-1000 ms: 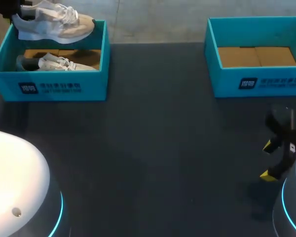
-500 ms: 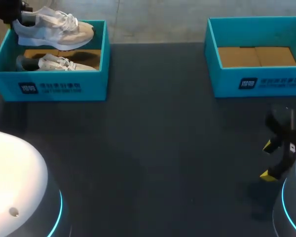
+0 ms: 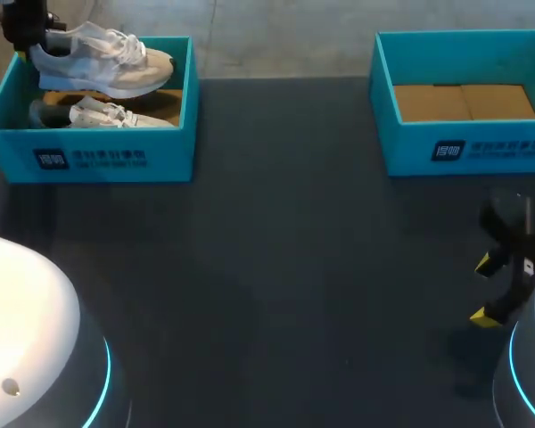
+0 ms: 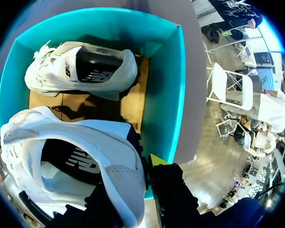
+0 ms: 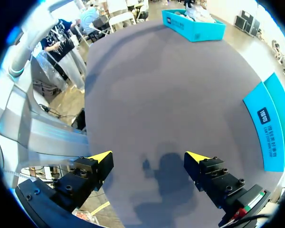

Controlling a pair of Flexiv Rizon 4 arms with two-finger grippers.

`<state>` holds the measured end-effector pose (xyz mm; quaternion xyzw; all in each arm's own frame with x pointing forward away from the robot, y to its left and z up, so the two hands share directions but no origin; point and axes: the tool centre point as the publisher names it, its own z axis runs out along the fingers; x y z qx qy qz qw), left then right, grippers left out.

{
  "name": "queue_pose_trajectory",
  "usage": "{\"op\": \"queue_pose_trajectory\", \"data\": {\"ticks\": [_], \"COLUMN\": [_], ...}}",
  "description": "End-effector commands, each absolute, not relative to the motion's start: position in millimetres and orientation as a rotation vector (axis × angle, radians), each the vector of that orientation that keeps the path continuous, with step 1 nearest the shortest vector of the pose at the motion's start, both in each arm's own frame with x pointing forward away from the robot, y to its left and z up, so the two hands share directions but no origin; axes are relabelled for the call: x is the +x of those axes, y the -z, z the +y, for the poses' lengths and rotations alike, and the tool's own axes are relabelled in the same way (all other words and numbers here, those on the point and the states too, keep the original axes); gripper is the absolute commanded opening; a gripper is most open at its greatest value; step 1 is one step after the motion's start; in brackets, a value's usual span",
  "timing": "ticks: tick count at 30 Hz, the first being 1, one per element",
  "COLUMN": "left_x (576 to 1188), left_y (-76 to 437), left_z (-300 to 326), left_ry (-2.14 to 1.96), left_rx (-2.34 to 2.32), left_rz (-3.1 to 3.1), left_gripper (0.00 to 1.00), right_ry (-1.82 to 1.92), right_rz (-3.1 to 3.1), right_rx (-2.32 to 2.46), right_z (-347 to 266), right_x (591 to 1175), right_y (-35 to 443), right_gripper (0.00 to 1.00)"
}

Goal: Take the shoe out of the shoebox, open the shoe tongue, remove and reinsert the insole, then place the shoe into the shoebox

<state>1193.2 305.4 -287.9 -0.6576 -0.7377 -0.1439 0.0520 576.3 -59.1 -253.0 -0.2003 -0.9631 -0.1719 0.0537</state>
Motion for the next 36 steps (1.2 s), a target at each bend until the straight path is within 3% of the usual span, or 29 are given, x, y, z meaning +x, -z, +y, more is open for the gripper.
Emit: {"op": "queue_pose_trajectory", "data": {"ticks": [1, 36], "left_x": [1207, 1206], "left_y": [295, 353], "left_z": [307, 297], "left_ry": [0.411, 0.325], "left_rx": [-1.988, -1.994], "left_rz": [-2.240, -2.150], "left_gripper": [0.00, 0.00], "right_ry": [0.523, 0.523], "right_rz": [-2.931, -2.931], "right_rx": [-0.612, -0.612], "right_z": [-59, -59], "right_x": [574, 574], "right_y": [254, 254], "right_gripper": [1.00, 1.00]}}
